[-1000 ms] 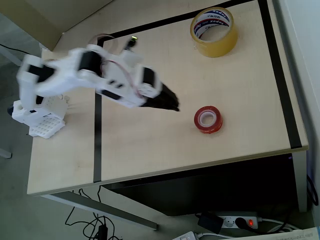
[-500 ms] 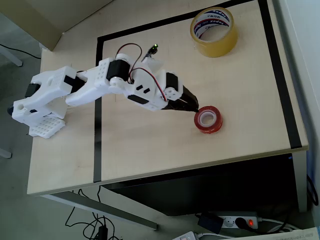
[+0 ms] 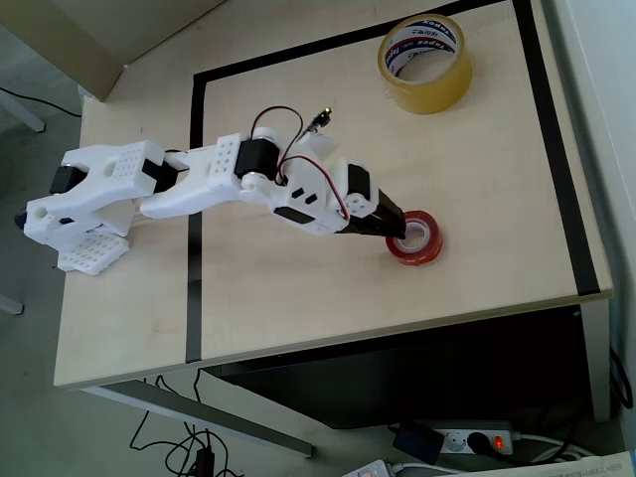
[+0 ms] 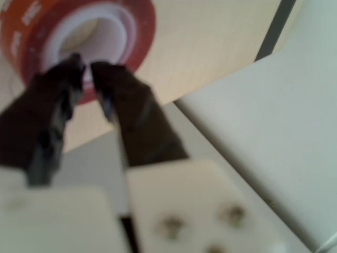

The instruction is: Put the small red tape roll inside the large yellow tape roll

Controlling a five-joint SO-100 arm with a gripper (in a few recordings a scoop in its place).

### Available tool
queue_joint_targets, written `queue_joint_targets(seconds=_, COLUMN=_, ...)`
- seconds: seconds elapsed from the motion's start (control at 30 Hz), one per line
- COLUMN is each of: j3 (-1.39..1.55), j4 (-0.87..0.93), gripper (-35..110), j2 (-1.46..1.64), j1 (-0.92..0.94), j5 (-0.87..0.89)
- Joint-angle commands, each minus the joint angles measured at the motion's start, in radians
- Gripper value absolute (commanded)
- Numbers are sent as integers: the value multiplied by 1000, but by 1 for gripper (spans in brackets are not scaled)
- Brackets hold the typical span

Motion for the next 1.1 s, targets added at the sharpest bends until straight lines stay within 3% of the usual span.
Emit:
queue_joint_targets(seconds=0.0, j3=-94, j4=-21, gripper=0, j2=48, j1=31, j5=21)
queue_joint_targets(seconds=0.47, j3=-215, j4=360, gripper=0, j2=48, j1=-6, j5=14)
queue_joint_targets(seconds=0.8, j3=-229, j4=423, gripper=0, j2=124, j1=-28, j5=14)
queue_joint_targets(seconds=1.07, j3=-227, j4=449, gripper=8, j2=330, j1=-15, j5=14)
